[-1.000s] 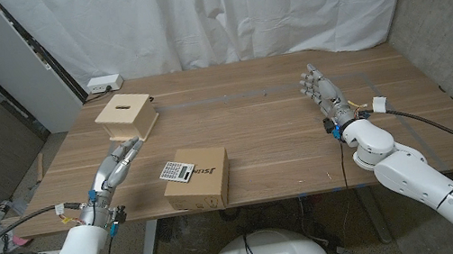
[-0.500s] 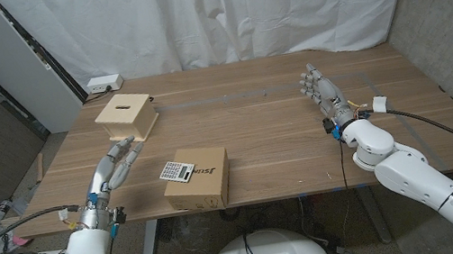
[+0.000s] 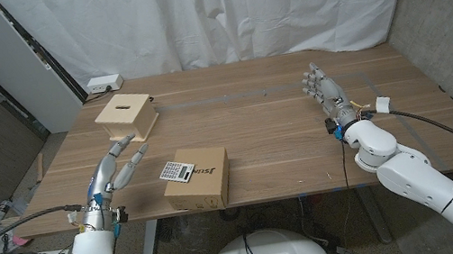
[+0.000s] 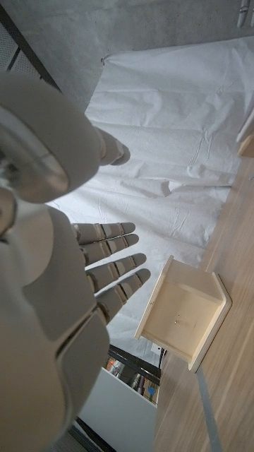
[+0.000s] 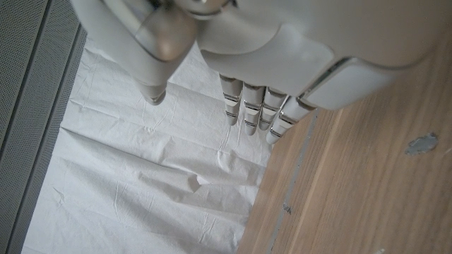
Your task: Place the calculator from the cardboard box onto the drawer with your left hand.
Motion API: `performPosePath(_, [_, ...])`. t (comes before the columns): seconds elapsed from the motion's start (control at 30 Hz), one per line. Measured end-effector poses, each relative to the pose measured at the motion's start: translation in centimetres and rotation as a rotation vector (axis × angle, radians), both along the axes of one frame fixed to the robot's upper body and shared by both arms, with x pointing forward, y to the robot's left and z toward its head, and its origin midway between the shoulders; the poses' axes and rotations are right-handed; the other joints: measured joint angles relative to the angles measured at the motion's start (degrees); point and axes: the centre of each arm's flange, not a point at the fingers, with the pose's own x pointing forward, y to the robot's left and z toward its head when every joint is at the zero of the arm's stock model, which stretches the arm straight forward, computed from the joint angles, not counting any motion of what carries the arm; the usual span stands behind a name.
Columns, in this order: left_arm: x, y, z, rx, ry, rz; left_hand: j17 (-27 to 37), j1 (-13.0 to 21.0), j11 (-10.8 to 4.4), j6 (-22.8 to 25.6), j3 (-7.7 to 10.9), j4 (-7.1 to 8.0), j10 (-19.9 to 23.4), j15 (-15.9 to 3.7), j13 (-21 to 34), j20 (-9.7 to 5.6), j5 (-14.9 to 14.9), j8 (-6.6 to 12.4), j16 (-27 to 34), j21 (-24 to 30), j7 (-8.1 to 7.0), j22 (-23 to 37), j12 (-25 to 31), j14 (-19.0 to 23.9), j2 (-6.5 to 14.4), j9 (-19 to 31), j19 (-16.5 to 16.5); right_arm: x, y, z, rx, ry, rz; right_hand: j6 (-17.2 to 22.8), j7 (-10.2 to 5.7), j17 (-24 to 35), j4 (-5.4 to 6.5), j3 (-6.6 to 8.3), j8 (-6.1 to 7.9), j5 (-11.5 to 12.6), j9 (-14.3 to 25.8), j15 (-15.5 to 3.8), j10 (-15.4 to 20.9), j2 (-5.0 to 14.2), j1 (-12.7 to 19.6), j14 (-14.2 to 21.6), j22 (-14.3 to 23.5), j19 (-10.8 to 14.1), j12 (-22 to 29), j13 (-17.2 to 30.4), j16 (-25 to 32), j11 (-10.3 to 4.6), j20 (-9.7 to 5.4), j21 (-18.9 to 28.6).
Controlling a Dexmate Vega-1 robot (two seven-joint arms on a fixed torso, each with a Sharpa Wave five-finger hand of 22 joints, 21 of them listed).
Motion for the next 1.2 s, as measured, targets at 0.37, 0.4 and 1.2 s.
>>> performPosePath(0.37, [-0.9, 0.3, -1.2, 0.044, -0.054, 0.103, 0.0, 0.5, -0.83, 1.8, -0.23, -0.23, 1.8, 0.07, 0.0, 0.25, 0.6, 0.23, 0.0, -0.2, -0.39, 0.0, 0.0, 1.3, -0.5, 0.0, 1.0, -0.5, 0.3, 0.3, 0.000, -0.012, 0.003, 0.0, 0.00, 0.0, -0.16, -0.17, 0.00, 0.0, 0.0, -0.11, 0.1, -0.01, 0.0, 0.1, 0.0, 0.0, 0.0, 0.0, 0.0, -0.08, 0.00, 0.0])
performPosePath(0.4, [-1.0, 0.4, -1.5, 0.051, -0.055, 0.117, 0.0, 0.8, -0.83, 1.8, -0.23, -0.23, 1.8, -0.12, 0.0, 0.25, 0.7, 0.23, 0.0, -0.4, -0.39, 0.0, 0.0, 1.5, -0.8, 0.0, 1.0, -0.5, 0.4, 0.3, 0.000, -0.012, 0.002, 0.0, 0.00, 0.0, -0.16, -0.17, 0.00, 0.0, 0.0, 0.10, 0.1, -0.01, 0.0, 0.3, 0.0, 0.0, 0.0, 0.0, 0.0, -0.08, 0.00, 0.0])
performPosePath(1.2, [-2.0, 1.5, -2.2, 0.182, -0.097, 0.287, 0.0, 5.5, -2.49, 2.1, 0.25, -3.42, 2.2, 0.07, 0.3, 0.23, 2.3, 0.18, -0.9, -1.1, -1.96, 0.0, -0.9, 2.1, -2.3, 0.0, 1.6, -1.9, -1.0, 1.3, 0.041, -0.049, -0.055, 0.8, -0.15, 0.0, -0.15, -0.16, 0.23, 0.0, 0.0, -0.19, 0.4, -0.01, 0.0, 0.6, 0.0, 0.3, 0.0, 0.0, 0.0, 0.23, -0.32, 0.0])
